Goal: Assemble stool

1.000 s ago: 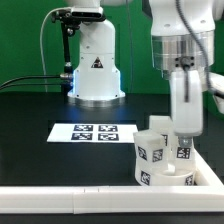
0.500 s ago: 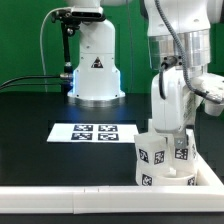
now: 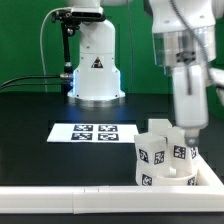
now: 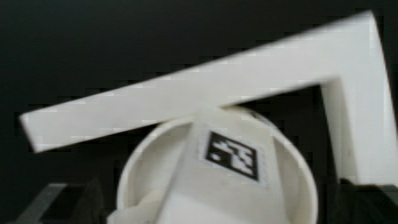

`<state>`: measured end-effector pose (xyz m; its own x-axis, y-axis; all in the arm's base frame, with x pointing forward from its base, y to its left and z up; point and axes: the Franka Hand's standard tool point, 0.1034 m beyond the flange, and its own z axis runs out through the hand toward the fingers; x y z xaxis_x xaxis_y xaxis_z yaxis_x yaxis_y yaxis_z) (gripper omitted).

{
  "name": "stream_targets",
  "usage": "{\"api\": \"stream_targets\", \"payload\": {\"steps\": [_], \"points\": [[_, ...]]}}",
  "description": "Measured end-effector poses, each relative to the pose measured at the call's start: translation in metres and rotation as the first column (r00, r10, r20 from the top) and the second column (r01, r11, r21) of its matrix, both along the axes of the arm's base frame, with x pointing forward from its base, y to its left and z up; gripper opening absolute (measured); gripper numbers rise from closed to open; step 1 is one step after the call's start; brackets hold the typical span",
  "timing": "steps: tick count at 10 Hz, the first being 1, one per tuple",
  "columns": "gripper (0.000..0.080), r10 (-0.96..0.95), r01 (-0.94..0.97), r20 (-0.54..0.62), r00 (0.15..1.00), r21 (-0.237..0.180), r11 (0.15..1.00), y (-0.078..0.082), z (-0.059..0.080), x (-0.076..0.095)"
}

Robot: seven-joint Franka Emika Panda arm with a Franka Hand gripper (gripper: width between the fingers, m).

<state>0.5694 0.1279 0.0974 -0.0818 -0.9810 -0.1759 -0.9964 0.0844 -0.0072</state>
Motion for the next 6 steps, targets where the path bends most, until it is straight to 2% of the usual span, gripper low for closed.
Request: {"api": "stream_targets", "payload": {"steps": [1, 4, 5, 6], "points": [[0.0648, 0.076, -0.076, 0.018, 0.997, -0.003, 0.997, 0.0016, 0.0032, 0.0009], [0.0648, 0.253, -0.252, 0.045, 0.966, -0.015, 0.967, -0.0004, 0.0004, 0.0003], [0.0648, 0.347, -0.346, 0.056, 0.936, -0.028, 0.938, -0.001, 0.0013, 0.0005], [0.0648, 0.513, -0.51, 0.083, 0.854, -0.056, 0.858, -0.0022, 0.0053, 0.0027]]}}
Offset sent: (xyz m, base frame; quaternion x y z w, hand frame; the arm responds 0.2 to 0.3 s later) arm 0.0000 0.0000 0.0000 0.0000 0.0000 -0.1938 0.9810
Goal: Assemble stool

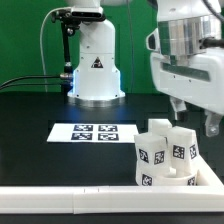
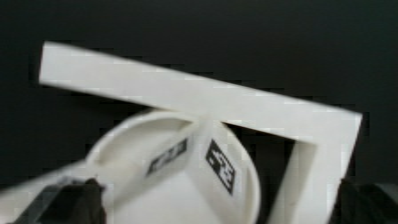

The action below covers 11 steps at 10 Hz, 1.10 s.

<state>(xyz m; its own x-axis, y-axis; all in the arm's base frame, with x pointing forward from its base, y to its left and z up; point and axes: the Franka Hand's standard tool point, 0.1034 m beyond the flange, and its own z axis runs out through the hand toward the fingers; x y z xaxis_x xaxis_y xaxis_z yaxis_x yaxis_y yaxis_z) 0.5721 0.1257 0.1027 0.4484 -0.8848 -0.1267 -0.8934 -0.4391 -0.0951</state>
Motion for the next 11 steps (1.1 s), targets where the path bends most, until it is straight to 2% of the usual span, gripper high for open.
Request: {"api": "stream_targets", "payload": {"steps": [1, 3, 4, 7, 8, 9, 11], "points": [[0.0648, 0.147, -0.147, 0.027, 0.989, -0.005, 0.989, -0.003, 0.001, 0.001], [0.0648, 0.433, -0.432, 0.052, 0.9, -0.036, 0.901, 0.006, -0.003, -0.003], [0.0648, 0.468, -0.465, 0.045, 0.882, -0.069, 0.883, 0.01, -0.003, -0.004], [0.0648, 0.664, -0.658, 0.05, 0.746, -0.102, 0.746, 0.008, -0.003, -0.004], [0.0648, 0.808, -0.797, 0.03, 0.589, -0.146, 0.586, 0.014, 0.0, -0.003], [0.0648, 0.898, -0.886, 0.029, 0.439, -0.15, 0.438, 0.014, 0.001, -0.002], [0.0648, 0.973, -0.965, 0.02, 0.231, -0.126, 0.232, 0.006, 0.0, 0.001]]}}
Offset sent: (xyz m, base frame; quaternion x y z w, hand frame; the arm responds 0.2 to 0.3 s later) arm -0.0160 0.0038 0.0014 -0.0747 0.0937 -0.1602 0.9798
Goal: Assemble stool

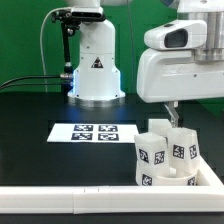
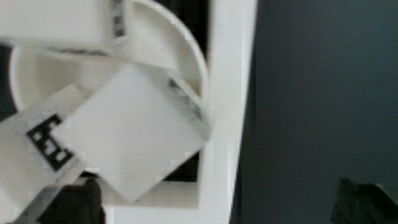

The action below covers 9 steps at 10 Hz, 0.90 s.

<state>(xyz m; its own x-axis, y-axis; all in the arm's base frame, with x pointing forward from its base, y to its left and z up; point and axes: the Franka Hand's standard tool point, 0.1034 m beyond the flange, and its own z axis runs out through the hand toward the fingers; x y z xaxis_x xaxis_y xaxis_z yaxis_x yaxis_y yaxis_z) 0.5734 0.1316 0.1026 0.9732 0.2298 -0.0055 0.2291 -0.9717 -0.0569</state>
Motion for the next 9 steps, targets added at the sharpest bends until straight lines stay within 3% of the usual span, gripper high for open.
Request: {"api": "stream_targets", "payload": {"steps": [4, 9], "points": [[0.0648, 0.164, -0.164, 0.018, 0.986, -0.018, 0.986, -0.005, -0.002, 0.002], [0.0648, 0.19, -0.186, 0.089, 0.978, -0.055, 0.981, -0.011, -0.027, 0.004]]}}
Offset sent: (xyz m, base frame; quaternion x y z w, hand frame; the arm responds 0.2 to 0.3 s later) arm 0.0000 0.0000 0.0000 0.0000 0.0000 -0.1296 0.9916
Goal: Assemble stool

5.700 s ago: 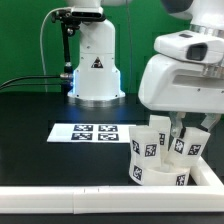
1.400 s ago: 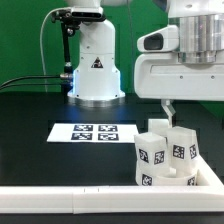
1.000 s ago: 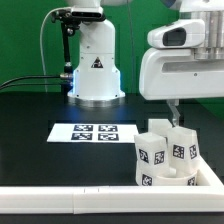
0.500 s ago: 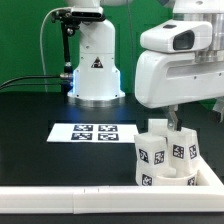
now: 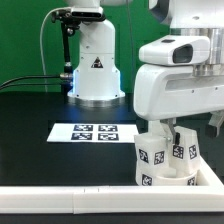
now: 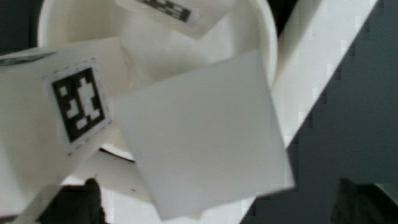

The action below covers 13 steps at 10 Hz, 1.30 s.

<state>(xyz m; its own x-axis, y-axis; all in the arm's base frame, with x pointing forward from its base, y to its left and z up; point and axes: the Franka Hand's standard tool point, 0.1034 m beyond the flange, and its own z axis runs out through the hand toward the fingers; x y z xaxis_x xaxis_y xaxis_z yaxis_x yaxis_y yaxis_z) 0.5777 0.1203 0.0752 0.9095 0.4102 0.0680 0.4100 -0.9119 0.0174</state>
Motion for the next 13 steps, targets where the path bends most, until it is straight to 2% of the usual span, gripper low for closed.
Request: {"api": "stream_targets", "payload": {"steps": [2, 3, 4, 5, 9, 11, 13], "points": [[0.0622, 0.064, -0.063, 0.004, 0.998, -0.014, 0.998, -0.0088, -0.0057, 0.0], [0.0449, 0.076, -0.076, 0.002, 0.997, -0.029, 0.997, -0.0091, -0.0073, -0.0013], [0.0449, 0.065, -0.065, 0.002, 0.998, -0.029, 0.997, -0.0064, -0.0072, -0.002], [0.0341, 0.061, -0.061, 0.002, 0.998, -0.029, 0.998, -0.0073, -0.0072, -0.0019], [0.0341, -0.017, 0.017, 0.003, 1.0, -0.021, 1.0, -0.0084, -0.0072, -0.0016], [0.0341, -0.166, 0.166, 0.002, 0.986, -0.009, 0.986, -0.0087, -0.0071, -0.0017], [0.0341, -0.485, 0.485, -0.021, 0.875, 0.03, 0.874, -0.0085, -0.0052, -0.0028]]}}
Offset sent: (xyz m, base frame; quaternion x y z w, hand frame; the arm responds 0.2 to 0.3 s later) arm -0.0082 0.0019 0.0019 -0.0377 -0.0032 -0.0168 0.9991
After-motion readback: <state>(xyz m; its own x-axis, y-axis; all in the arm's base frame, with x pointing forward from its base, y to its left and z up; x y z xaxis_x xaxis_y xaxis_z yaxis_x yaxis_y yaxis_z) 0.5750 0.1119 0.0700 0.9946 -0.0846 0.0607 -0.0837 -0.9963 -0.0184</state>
